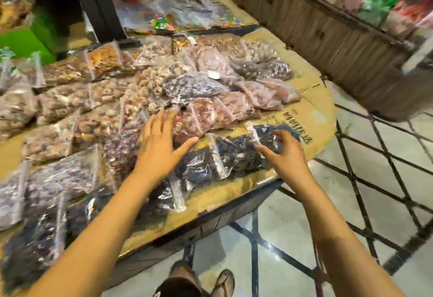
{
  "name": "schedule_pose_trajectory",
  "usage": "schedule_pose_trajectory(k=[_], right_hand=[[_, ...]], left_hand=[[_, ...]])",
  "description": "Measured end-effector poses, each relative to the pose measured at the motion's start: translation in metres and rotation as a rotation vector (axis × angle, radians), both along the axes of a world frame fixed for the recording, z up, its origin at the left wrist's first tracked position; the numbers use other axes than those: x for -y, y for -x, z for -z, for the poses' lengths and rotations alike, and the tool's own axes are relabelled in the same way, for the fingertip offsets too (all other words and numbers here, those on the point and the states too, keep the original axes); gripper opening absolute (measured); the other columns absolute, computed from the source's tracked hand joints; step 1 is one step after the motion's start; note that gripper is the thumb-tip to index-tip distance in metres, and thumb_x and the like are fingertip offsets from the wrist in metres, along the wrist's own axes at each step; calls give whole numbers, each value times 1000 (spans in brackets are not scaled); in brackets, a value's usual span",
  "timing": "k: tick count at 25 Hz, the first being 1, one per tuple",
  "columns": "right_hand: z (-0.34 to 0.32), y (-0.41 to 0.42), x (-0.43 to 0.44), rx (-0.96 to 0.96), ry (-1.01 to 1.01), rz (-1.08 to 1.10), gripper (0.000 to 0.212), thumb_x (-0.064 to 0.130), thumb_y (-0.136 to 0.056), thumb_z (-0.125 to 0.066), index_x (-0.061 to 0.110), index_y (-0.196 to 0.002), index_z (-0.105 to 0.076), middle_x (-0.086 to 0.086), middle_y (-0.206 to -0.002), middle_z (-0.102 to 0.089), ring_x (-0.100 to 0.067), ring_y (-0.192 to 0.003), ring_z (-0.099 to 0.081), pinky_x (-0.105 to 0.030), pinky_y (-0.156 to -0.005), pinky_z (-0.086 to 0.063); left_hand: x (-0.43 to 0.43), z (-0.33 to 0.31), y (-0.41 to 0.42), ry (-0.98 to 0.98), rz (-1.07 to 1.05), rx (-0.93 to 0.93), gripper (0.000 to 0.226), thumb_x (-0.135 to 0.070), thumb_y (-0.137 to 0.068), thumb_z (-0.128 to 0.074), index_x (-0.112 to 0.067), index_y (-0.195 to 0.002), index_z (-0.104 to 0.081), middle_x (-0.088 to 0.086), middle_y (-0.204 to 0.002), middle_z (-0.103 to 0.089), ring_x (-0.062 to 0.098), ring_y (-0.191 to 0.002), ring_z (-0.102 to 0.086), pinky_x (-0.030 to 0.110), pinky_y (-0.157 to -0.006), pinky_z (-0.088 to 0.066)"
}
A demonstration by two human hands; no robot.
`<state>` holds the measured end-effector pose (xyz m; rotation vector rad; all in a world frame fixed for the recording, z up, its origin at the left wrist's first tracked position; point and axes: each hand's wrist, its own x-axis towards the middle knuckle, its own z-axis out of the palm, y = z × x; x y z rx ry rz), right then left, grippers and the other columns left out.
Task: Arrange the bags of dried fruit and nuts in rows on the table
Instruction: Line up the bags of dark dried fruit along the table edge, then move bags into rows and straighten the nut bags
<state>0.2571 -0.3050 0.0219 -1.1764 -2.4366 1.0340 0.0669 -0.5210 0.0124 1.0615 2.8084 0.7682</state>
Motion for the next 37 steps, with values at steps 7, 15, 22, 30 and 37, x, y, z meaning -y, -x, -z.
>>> schedule_pose_trajectory(k=[7, 15, 22, 30, 37], right_hand=[[4, 51, -55, 23, 23, -78, 68, 49, -82, -66, 10, -131, -41, -14, -136, -48, -33, -126, -45, -46, -96, -44], [-6, 137, -128, 50, -1, -205, 66, 40, -84, -66, 14, -138, -38, -10, -139, -47, -28, -126, -45, -46, -99, -44], [-19, 237, -159, 48, 27, -393, 72, 53, -80, -63, 16, -137, -37, -6, -136, -50, -26, -123, -50, -50, -99, -46], [13, 346, -177, 221, 267, -546, 63, 67, -68, -67, 10, -92, -63, -7, -89, -64, -24, -87, -58, -34, -83, -49], [12, 346, -185, 93, 387, -464, 57, 47, -68, -81, 5, -95, -53, -3, -85, -56, -19, -80, -54, -34, -73, -47]], left_hand=[[-49, -6, 64, 7, -98, 50, 93, -74, -78, -42, -24, -152, -16, 14, -160, -15, 34, -147, -9, 52, -119, -11], [-121, 6, 140, 3, -214, 207, 109, -78, -63, -55, -12, -146, -32, 16, -147, -37, 33, -136, -29, 46, -113, -25], [-145, -2, 158, 333, -235, 147, 115, -94, -48, -48, -17, -134, -44, 12, -135, -47, 33, -129, -38, 50, -113, -29], [-176, -23, 114, 373, -374, 106, 91, -72, -64, -64, -11, -126, -40, 17, -130, -48, 31, -119, -47, 42, -107, -35], [-190, -50, 117, 845, -490, 94, 113, -92, -52, -52, -11, -131, -46, 18, -139, -44, 37, -132, -33, 49, -112, -21]])
